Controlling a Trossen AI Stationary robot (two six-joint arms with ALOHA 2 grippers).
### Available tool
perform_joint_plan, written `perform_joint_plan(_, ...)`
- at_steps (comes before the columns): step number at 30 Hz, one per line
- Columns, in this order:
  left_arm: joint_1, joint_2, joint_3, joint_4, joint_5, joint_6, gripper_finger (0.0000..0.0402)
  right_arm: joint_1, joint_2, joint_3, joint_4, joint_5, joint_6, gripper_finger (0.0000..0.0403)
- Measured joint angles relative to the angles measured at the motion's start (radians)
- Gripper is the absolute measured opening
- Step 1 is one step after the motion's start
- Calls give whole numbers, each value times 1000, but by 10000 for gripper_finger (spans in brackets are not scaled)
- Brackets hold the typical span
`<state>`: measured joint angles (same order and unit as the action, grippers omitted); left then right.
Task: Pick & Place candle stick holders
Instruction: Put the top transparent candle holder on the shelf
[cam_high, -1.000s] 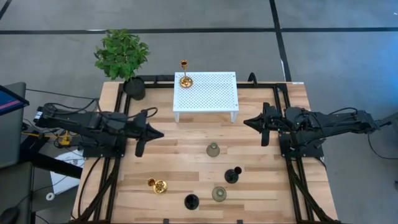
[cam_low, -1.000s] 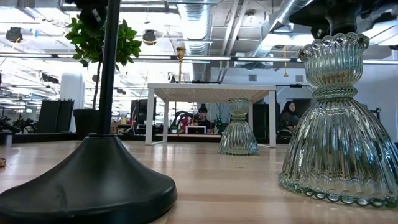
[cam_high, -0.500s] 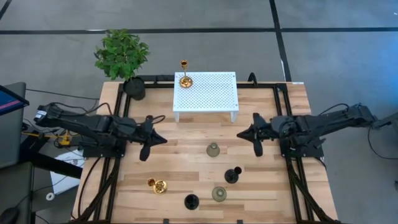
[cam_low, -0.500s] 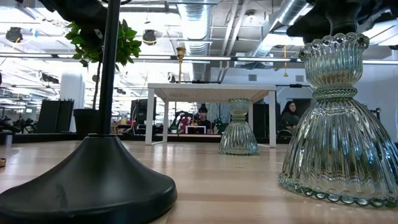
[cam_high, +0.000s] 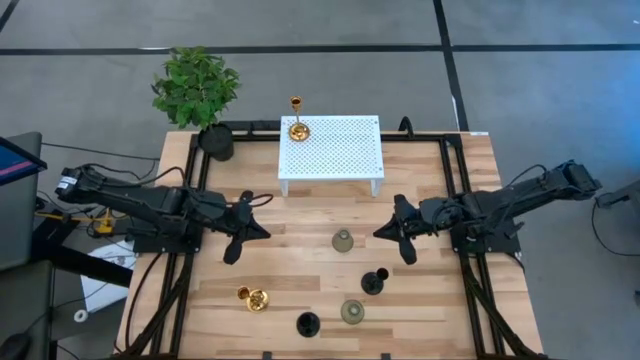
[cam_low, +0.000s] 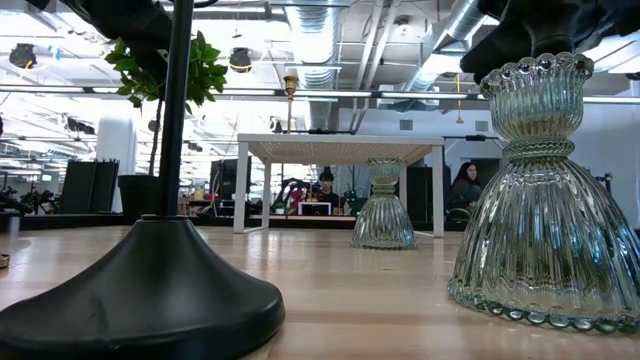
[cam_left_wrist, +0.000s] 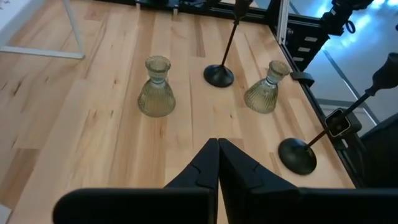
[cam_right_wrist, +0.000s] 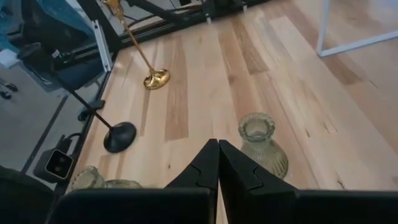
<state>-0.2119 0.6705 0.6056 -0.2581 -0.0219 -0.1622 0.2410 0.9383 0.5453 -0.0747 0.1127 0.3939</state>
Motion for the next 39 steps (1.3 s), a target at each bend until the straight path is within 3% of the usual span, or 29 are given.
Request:
perform_joint_plan(9,0,14,0,33,-16,1,5,-5,5,0,-60,6,0,0)
perform_joint_plan(21,0,13,0,134,-37,1,6,-50,194,0,52,7,5,8)
perform_joint_plan(27,0,13,0,140,-37,1,5,-59,292,0,109,-8,-35,63)
perform_joint_plan(39,0,13,0,148,-37,1,7,-60,456,1,312,24,-63,218)
